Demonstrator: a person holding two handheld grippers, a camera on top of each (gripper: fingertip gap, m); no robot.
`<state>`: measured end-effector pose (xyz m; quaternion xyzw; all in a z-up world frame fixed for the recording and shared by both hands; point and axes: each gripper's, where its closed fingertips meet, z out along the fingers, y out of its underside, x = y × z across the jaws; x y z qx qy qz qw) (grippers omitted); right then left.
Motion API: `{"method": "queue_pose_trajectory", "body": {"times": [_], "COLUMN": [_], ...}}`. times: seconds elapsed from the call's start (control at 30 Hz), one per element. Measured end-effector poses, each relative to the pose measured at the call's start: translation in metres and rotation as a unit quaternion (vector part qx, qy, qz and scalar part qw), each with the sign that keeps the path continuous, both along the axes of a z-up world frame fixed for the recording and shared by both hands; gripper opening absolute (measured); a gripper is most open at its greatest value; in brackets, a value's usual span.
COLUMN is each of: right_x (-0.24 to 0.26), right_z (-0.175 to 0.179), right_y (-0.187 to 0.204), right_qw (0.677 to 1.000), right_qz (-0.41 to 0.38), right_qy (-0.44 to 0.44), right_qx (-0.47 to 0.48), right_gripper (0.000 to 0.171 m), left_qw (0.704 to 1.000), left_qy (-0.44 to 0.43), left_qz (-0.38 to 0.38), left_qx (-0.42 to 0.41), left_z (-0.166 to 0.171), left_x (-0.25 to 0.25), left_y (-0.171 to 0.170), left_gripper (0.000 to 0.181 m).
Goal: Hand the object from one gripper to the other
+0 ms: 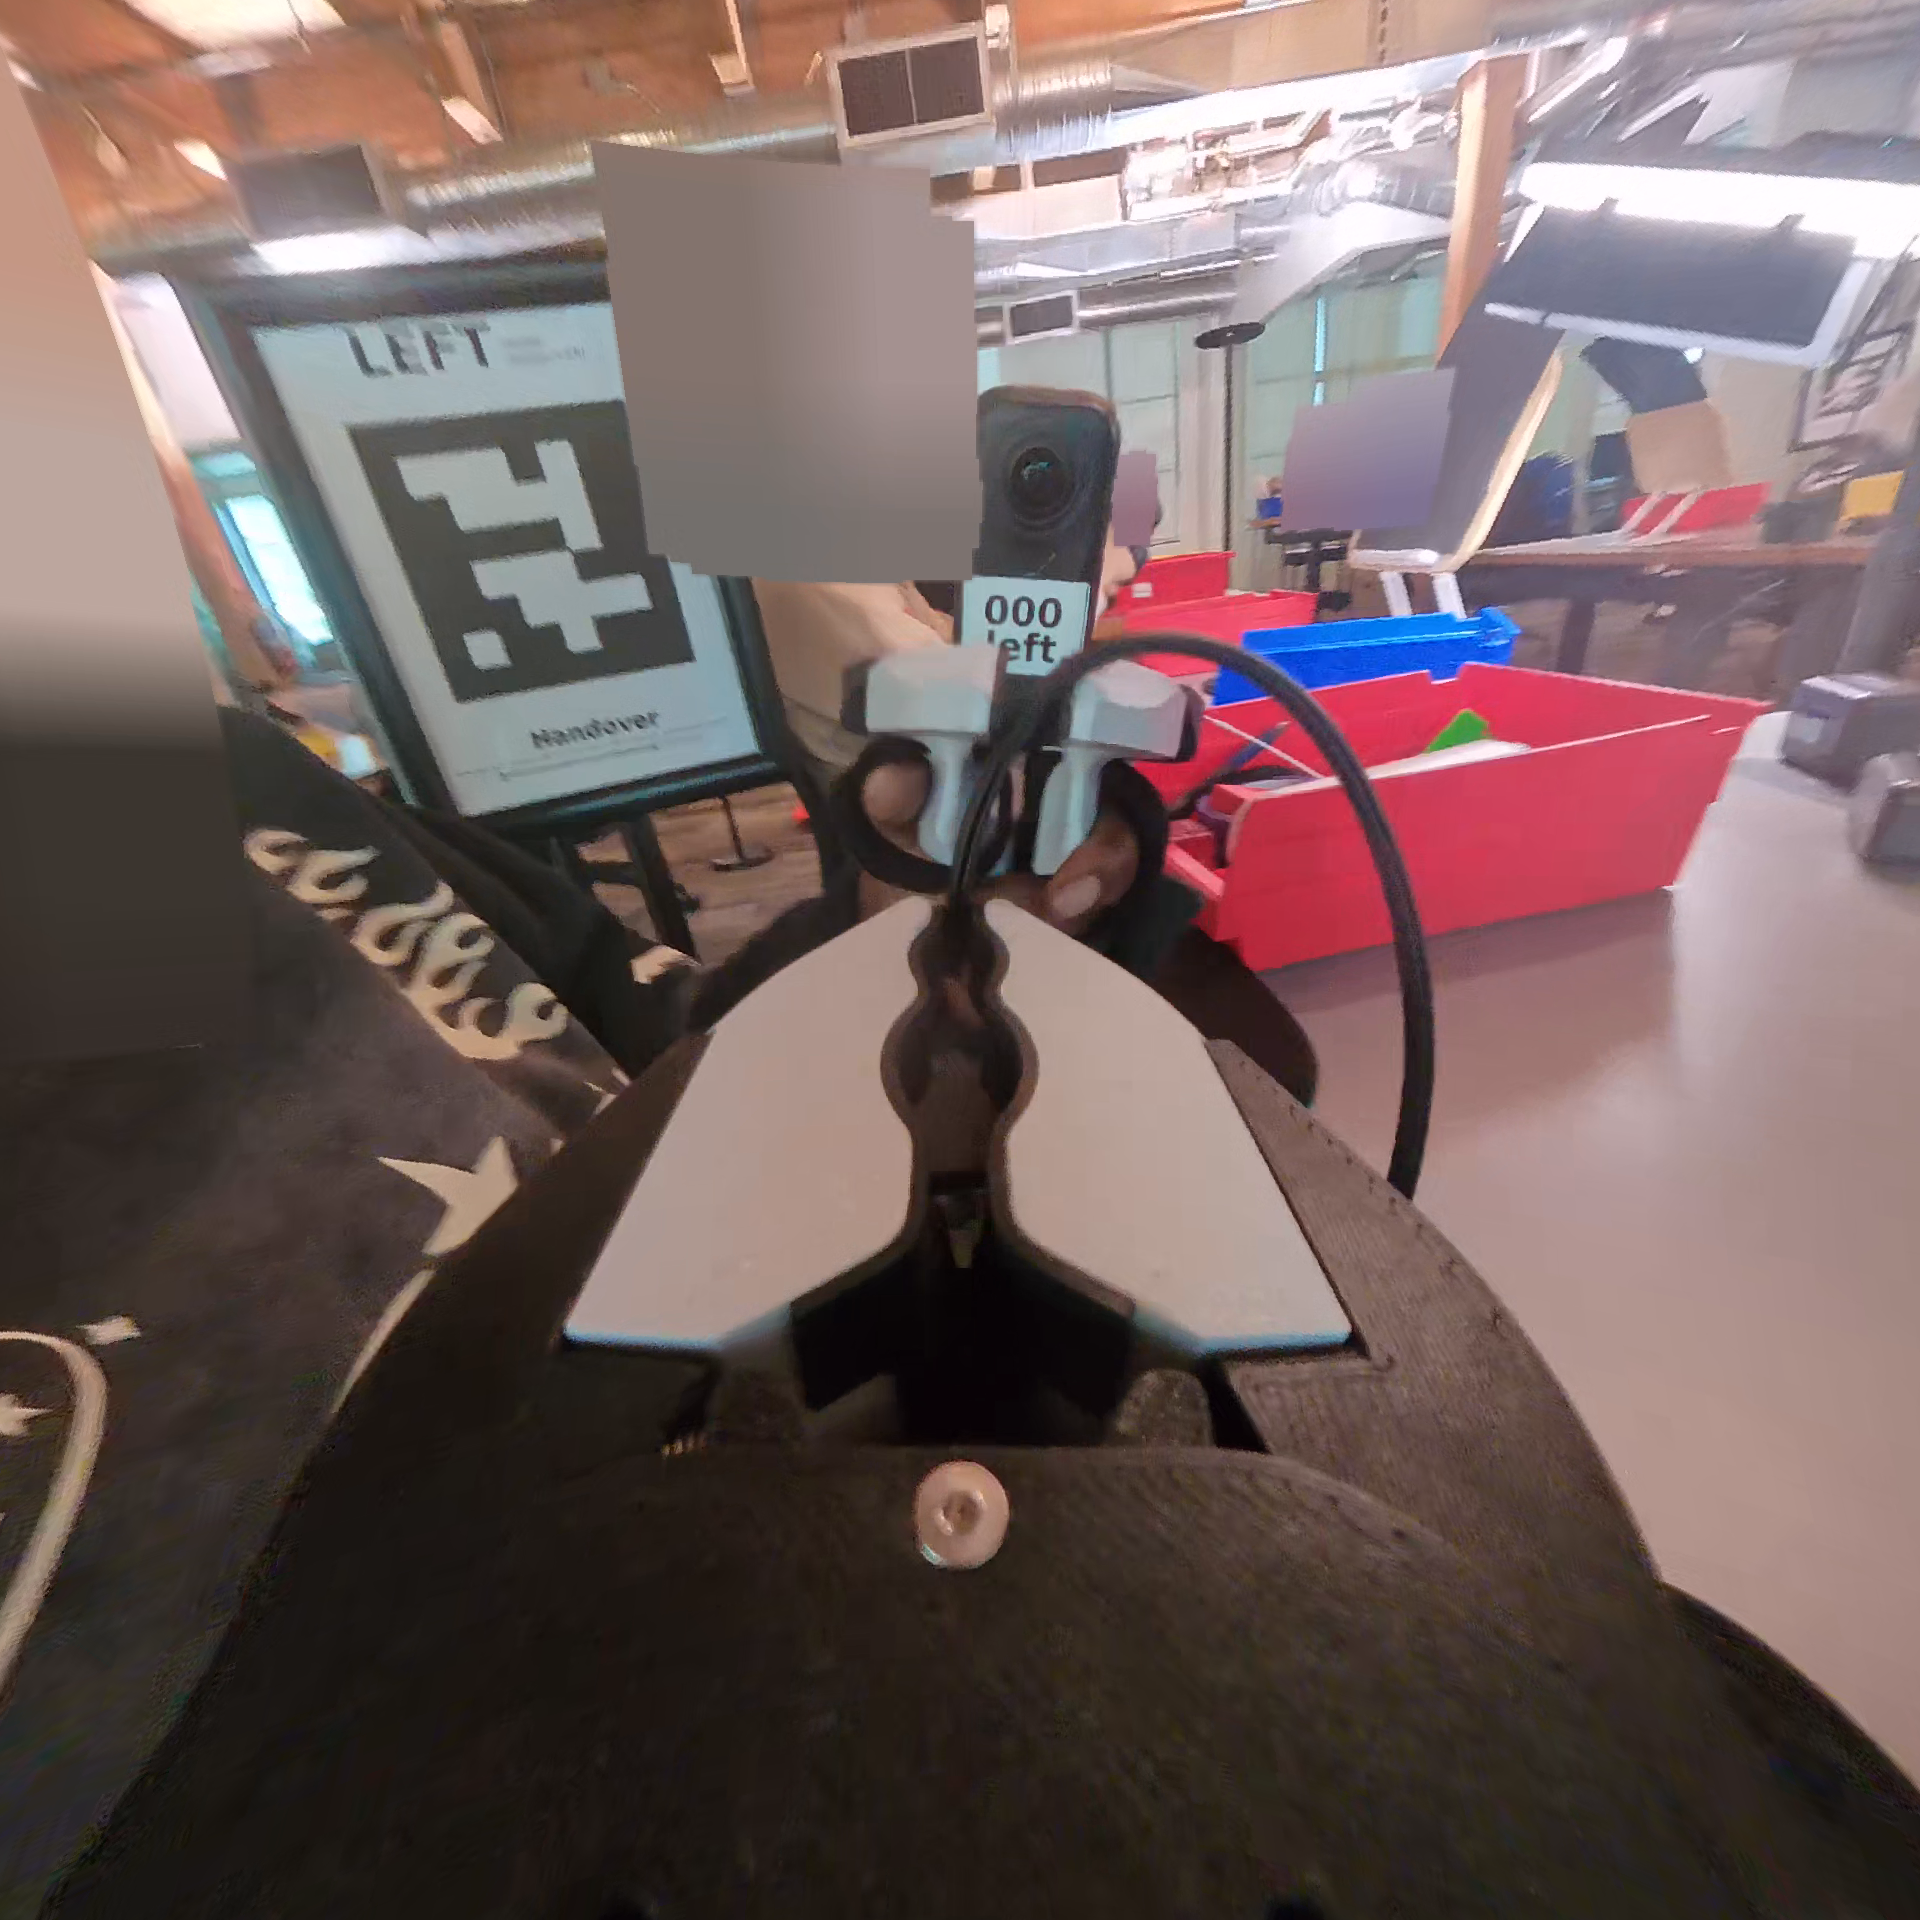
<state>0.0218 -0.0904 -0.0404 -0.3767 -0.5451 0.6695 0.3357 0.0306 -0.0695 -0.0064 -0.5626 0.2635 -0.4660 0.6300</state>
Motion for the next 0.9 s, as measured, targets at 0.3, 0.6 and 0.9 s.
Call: {"method": "queue_pose_trajectory", "body": {"times": [0.3,0.6,0.9], "right_x": [0.010,0.015,0.014], "right_z": [0.007,0.011,0.032], "right_y": [-0.009,-0.022,0.019], "right_qw": [0.990,0.987,0.993], "right_qz": [0.079,0.115,-0.066], "right_qy": [-0.059,-0.049,0.102], "right_qx": [-0.103,-0.104,0.008], "right_gripper": [0.004,0.007,0.025], "left_qw": [0.871,0.806,0.991], "left_qy": [0.287,0.388,0.072], "left_qz": [0.230,0.277,0.082], "left_qx": [0.326,0.352,0.081], "left_z": [0.006,-0.013,0.009], "left_x": [-0.020,-0.005,-0.005], "left_y": [-0.006,0.010,-0.004], "left_gripper": [0.025,0.010,0.003]}}
